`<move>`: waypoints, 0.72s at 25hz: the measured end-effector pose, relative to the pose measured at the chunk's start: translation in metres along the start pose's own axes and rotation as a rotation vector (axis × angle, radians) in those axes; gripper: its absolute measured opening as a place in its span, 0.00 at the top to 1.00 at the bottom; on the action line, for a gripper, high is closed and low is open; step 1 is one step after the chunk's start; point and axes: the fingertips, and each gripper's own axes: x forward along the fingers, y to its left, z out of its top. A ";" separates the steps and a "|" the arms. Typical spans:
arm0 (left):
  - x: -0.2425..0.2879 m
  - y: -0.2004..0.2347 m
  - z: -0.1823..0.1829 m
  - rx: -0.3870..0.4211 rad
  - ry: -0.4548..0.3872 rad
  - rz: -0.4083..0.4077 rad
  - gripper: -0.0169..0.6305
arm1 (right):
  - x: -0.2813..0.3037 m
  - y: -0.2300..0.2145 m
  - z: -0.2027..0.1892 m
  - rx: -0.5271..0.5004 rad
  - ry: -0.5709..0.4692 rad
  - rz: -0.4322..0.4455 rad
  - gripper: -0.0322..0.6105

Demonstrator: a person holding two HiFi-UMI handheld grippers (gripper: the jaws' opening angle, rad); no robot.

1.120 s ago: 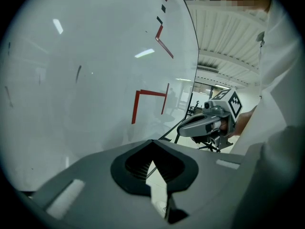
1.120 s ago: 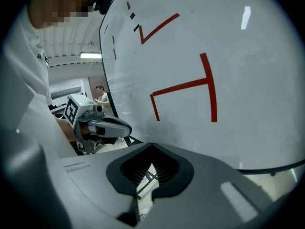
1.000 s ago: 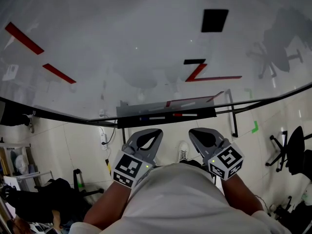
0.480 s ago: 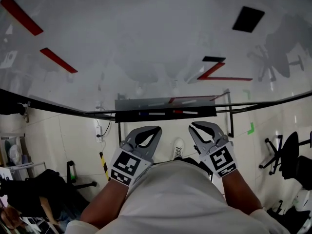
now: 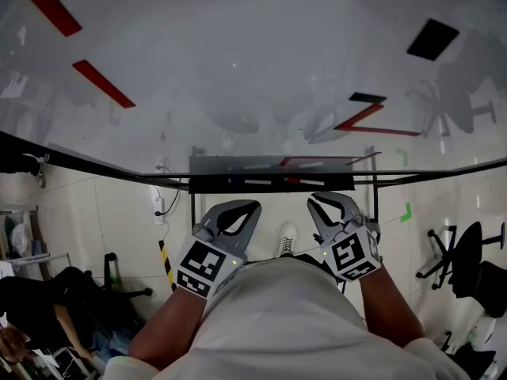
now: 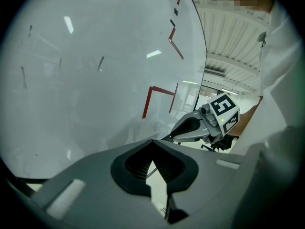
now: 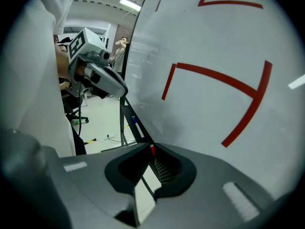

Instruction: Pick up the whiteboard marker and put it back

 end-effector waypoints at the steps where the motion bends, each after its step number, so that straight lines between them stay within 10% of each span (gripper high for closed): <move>1: -0.001 0.000 0.001 -0.004 -0.001 0.001 0.95 | 0.003 -0.001 -0.001 -0.015 0.009 0.000 0.90; 18: -0.011 0.005 -0.009 -0.015 0.009 0.033 0.95 | 0.032 0.002 -0.027 -0.183 0.123 0.056 0.88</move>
